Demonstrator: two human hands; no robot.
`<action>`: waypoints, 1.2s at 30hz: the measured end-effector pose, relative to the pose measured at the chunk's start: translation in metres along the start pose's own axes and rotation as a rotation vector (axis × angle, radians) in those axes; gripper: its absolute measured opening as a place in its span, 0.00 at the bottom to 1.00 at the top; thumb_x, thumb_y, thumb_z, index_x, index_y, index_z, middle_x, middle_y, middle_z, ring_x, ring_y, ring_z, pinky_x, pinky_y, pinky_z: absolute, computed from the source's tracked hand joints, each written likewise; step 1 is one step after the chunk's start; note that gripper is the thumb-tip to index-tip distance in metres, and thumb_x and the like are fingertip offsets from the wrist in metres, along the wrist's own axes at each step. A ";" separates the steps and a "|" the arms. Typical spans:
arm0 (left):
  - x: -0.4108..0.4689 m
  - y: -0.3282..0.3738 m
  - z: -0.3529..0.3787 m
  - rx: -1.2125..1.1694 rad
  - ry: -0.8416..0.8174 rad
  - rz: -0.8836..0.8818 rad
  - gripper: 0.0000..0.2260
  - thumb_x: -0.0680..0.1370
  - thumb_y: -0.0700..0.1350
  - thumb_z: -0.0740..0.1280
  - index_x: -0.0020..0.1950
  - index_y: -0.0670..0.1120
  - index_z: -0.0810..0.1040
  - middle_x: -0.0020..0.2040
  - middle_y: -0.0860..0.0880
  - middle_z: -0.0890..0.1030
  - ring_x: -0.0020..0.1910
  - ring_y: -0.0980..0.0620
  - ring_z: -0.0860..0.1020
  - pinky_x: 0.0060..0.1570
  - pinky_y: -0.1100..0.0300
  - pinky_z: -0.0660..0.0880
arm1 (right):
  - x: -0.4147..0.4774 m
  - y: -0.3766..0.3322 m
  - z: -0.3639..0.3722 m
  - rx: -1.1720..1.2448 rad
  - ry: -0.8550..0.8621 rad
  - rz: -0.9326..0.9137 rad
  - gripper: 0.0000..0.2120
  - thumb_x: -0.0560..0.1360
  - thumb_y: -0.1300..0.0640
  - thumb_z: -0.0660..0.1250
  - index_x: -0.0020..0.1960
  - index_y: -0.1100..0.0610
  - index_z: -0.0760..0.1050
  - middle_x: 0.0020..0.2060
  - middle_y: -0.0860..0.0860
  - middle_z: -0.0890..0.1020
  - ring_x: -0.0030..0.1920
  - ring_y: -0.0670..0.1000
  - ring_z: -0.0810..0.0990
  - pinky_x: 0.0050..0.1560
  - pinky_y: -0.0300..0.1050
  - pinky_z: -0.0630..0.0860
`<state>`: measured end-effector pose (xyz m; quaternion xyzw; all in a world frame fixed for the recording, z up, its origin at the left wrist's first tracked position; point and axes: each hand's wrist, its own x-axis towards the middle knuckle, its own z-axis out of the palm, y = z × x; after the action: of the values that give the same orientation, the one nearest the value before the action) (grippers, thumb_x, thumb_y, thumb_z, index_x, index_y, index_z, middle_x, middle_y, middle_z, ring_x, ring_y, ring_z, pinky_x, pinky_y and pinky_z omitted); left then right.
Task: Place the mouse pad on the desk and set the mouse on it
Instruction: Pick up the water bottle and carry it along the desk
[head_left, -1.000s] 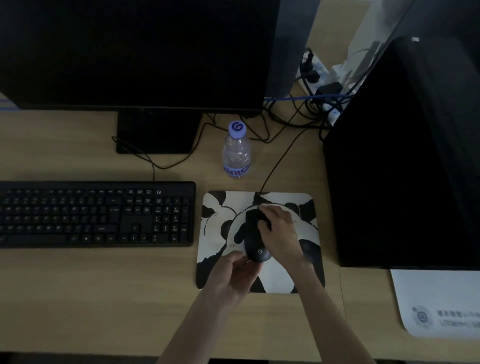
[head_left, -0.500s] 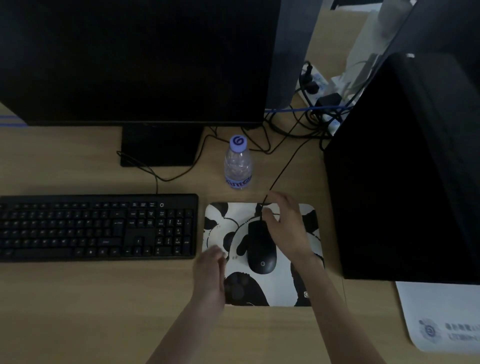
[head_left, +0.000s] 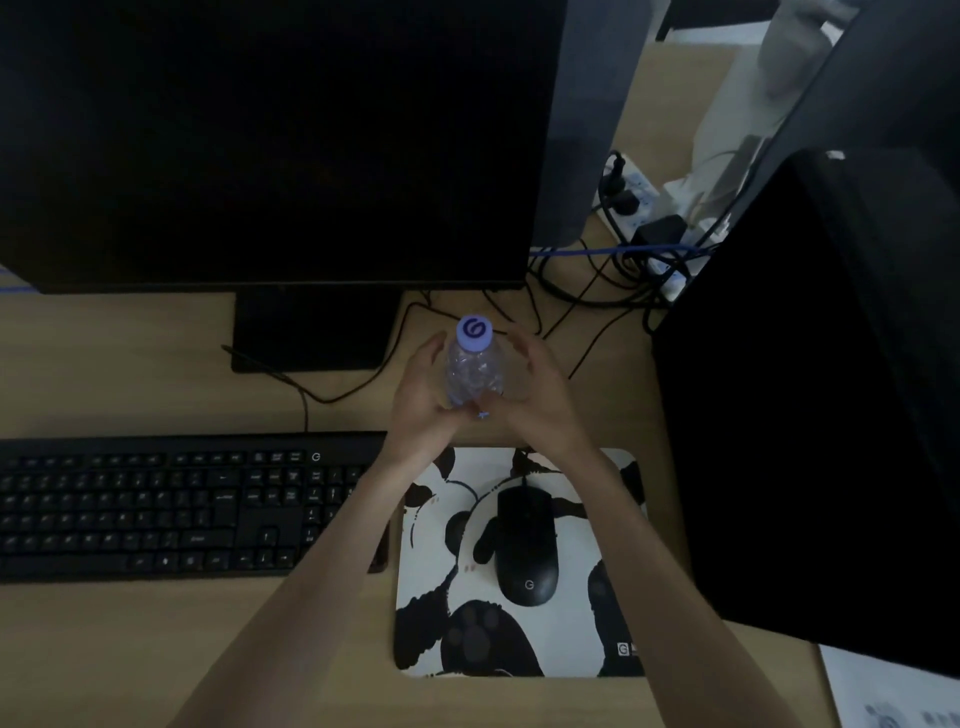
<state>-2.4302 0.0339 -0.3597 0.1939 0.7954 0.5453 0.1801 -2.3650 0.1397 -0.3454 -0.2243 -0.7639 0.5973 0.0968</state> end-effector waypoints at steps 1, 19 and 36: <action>0.000 -0.001 0.000 0.002 -0.010 0.012 0.34 0.63 0.35 0.74 0.66 0.43 0.66 0.60 0.52 0.71 0.60 0.56 0.69 0.47 0.85 0.63 | 0.002 0.000 -0.001 0.004 -0.015 -0.013 0.33 0.65 0.69 0.71 0.67 0.59 0.62 0.53 0.42 0.68 0.52 0.36 0.68 0.43 0.14 0.62; -0.006 -0.007 -0.005 -0.002 -0.018 -0.004 0.26 0.63 0.36 0.75 0.59 0.40 0.71 0.55 0.45 0.79 0.52 0.55 0.77 0.48 0.76 0.72 | -0.001 0.010 -0.002 0.001 -0.029 -0.037 0.23 0.64 0.70 0.72 0.57 0.58 0.72 0.45 0.41 0.77 0.44 0.30 0.76 0.45 0.23 0.71; -0.121 0.133 -0.148 0.007 0.186 0.184 0.22 0.63 0.43 0.76 0.53 0.56 0.74 0.49 0.60 0.79 0.50 0.65 0.78 0.48 0.73 0.74 | -0.089 -0.185 0.020 -0.166 -0.156 -0.434 0.27 0.63 0.59 0.75 0.60 0.55 0.71 0.54 0.51 0.80 0.52 0.45 0.78 0.52 0.34 0.75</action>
<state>-2.3847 -0.1009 -0.1757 0.2150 0.7894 0.5724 0.0540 -2.3373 0.0474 -0.1628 -0.0150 -0.8459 0.5131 0.1447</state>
